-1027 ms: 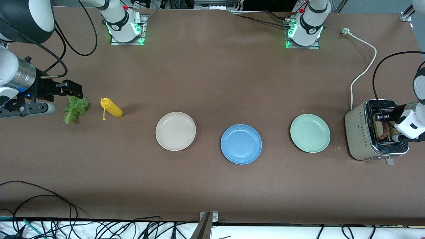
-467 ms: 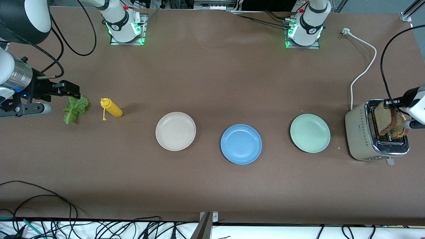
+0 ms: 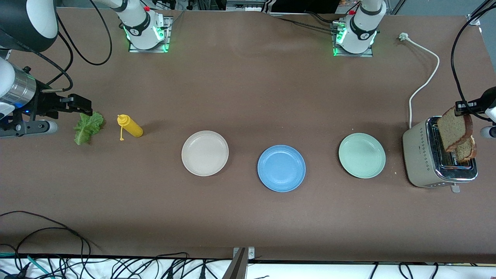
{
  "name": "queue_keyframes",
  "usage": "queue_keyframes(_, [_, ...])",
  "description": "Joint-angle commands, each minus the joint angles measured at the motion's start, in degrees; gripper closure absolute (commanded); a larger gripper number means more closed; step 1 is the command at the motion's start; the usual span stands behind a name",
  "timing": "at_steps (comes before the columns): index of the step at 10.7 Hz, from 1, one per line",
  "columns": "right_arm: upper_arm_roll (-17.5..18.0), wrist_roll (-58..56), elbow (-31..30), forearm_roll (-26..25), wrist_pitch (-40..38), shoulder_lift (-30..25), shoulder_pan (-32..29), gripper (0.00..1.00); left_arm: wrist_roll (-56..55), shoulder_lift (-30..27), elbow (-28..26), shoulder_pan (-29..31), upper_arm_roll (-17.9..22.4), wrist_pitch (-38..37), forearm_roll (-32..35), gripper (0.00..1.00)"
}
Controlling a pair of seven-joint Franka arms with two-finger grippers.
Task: Make sandwich in blue plate with both arms
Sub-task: 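Grasp the bread slice with the left gripper and lift it out, then carry the bread slice with the left gripper onto the blue plate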
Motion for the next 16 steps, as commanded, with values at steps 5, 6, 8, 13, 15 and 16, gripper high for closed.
queue_keyframes(5, [0.2, -0.5, -0.1, -0.2, 0.6, -0.3, -0.4, 0.00, -5.4, 0.5, -2.4, -7.6, -1.2, 5.5, -18.2, 1.00])
queue_keyframes(6, [0.2, -0.5, -0.1, -0.2, 0.6, -0.3, -0.4, 0.00, -6.2, 0.8, -5.2, -9.0, -1.2, 9.4, -23.3, 1.00])
queue_keyframes(8, [0.2, -0.5, -0.1, -0.2, 0.6, -0.2, -0.4, 0.00, -7.7, 3.6, -10.3, -10.5, -1.2, 20.5, -32.0, 1.00])
queue_keyframes(13, [0.2, -0.5, -0.2, -0.2, 0.6, -0.2, -0.4, 0.00, -6.5, 13.7, -10.7, -16.7, -1.1, 29.1, -55.2, 1.00])
queue_keyframes(15, [0.2, -0.5, -0.2, -0.2, 0.6, -0.2, -0.5, 0.00, -3.6, 16.9, -10.4, -21.8, -1.1, 35.0, -58.3, 1.00])
queue_keyframes(16, [0.2, -0.5, -0.2, -0.2, 0.6, -0.2, -0.5, 0.00, -3.4, 18.4, -10.2, -23.3, -1.1, 36.4, -58.2, 1.00])
